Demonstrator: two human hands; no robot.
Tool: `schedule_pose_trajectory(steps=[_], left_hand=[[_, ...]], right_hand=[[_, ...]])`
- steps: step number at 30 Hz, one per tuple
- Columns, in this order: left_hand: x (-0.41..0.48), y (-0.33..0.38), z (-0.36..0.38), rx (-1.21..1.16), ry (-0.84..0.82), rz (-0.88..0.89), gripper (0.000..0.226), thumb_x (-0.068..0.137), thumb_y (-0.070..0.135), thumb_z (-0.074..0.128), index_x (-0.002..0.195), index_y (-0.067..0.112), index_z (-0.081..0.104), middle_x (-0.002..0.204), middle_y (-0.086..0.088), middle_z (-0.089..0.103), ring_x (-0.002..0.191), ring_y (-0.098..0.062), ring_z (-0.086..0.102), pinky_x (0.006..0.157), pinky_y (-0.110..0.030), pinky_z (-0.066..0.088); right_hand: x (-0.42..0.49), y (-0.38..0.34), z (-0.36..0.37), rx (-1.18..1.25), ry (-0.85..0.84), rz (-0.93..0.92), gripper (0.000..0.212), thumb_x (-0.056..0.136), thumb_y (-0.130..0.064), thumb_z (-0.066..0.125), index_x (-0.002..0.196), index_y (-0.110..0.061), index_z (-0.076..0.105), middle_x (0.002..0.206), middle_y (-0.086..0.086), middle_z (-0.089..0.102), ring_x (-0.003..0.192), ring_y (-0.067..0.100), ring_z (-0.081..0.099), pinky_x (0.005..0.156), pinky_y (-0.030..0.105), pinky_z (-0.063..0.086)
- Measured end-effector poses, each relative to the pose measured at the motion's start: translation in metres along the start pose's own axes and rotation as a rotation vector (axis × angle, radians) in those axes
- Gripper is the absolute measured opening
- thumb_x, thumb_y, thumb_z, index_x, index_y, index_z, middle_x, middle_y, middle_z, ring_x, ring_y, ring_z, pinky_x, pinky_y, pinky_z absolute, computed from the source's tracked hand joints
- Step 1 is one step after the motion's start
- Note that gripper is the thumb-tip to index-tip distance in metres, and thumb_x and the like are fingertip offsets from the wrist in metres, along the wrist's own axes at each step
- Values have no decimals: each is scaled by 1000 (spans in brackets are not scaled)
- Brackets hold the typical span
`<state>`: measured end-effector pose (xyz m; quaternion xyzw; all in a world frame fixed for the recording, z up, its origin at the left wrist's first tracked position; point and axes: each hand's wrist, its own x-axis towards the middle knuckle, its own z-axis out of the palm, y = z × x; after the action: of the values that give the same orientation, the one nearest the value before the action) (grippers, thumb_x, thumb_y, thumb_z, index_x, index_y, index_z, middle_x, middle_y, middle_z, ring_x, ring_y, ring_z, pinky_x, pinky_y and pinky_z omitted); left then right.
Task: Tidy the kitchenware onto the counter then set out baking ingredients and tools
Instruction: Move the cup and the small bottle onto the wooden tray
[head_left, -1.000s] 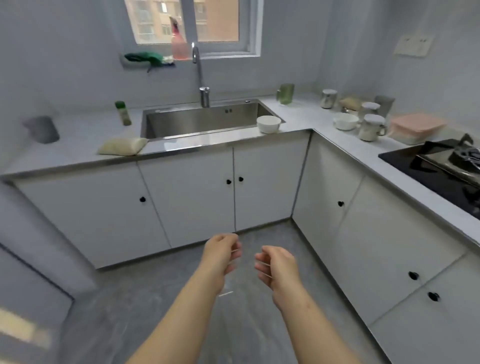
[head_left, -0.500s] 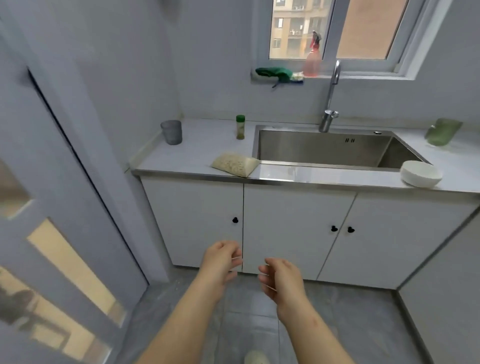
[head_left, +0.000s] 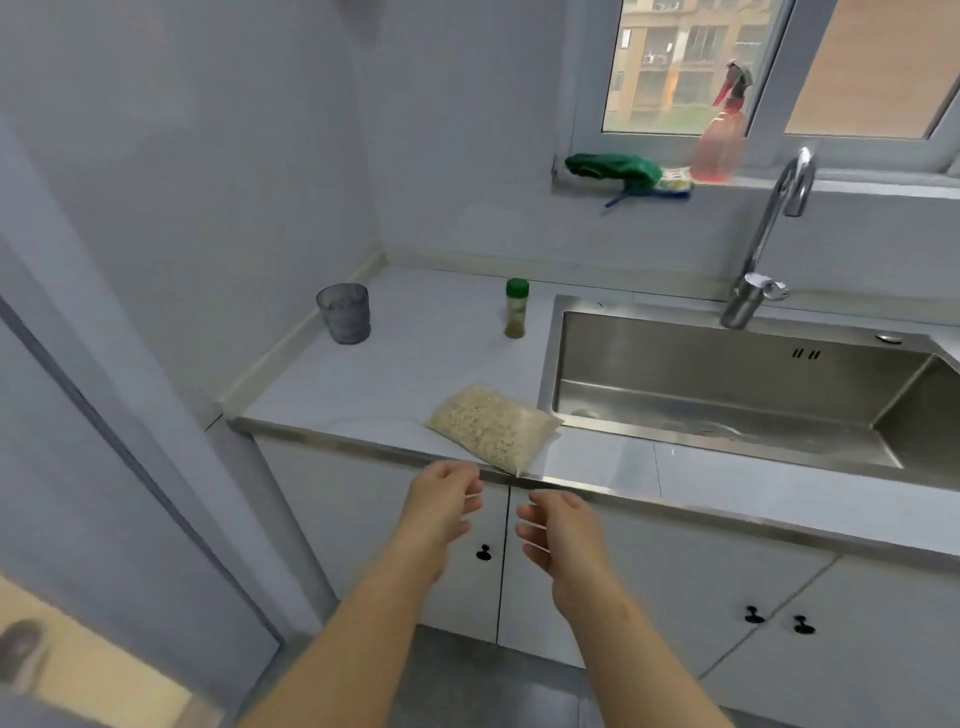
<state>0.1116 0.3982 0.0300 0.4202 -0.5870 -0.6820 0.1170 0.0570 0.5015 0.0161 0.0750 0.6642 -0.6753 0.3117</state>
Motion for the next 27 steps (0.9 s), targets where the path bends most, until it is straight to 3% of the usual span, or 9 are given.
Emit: schedule_pose_trajectory(steps=[5,7,11,15,17,19,21,24,27], left_hand=[[66,20,0,64,23,12,13,93,14,46,84,18,54,85,-1,56,80,-15,54,67,-26,42],[94,23,-2,111,32,42,12,91,12,48,84,17,56,87,-3,55,82,-17,52,69,-28,41],[152,34,-13,232,28,41,16,92,19,50,108,15,54,103,1,52,96,-17,48,80,-27,38],[201,37,-22,334,-15,-53,34,91,25,51,123,17,47,121,-6,51,106,-23,50,87,-32,43],[219,41,-25,354,-39,-56,31,91,25,51,121,16,48,119,-6,52,104,-23,52,86,-31,45],[233,48,-26,307,-57,-36,21,92,21,51,112,16,50,107,-5,53,93,-21,51,72,-27,44],[245,57,-27,242,-58,-21,9,91,16,52,100,15,52,93,-2,53,82,-18,49,60,-25,39],[267,71,-25,182,-27,8,7,89,13,54,96,14,55,84,-1,53,78,-17,48,59,-25,38],[282,82,-24,156,21,5,10,88,12,55,97,14,56,92,-5,55,81,-18,48,60,-25,37]], right_hand=[[55,-18,21,-30,44,-33,11,92,-9,47,85,-12,55,76,4,54,66,15,49,60,25,41],[78,-23,30,-57,86,-62,9,92,-11,48,93,-13,57,82,2,54,73,15,49,65,27,41],[127,-35,61,-192,210,-44,25,88,-19,53,112,-20,53,119,4,50,106,24,49,92,38,43],[156,-47,90,-282,287,-37,35,84,-23,57,118,-20,53,126,7,45,117,29,46,106,44,35],[167,-50,100,-244,260,-62,33,83,-23,59,116,-20,54,127,6,50,118,26,47,106,45,35],[174,-55,107,-185,239,-57,33,84,-22,59,116,-20,54,127,5,51,115,24,48,105,42,36],[181,-61,113,-105,201,-47,31,87,-18,57,117,-18,54,120,1,52,107,19,48,94,33,38],[195,-73,120,-46,117,-48,21,90,-14,55,111,-16,55,110,0,52,99,15,47,81,28,35],[212,-86,126,-84,73,-34,10,90,-16,55,99,-17,59,108,2,57,97,18,52,81,30,42]])
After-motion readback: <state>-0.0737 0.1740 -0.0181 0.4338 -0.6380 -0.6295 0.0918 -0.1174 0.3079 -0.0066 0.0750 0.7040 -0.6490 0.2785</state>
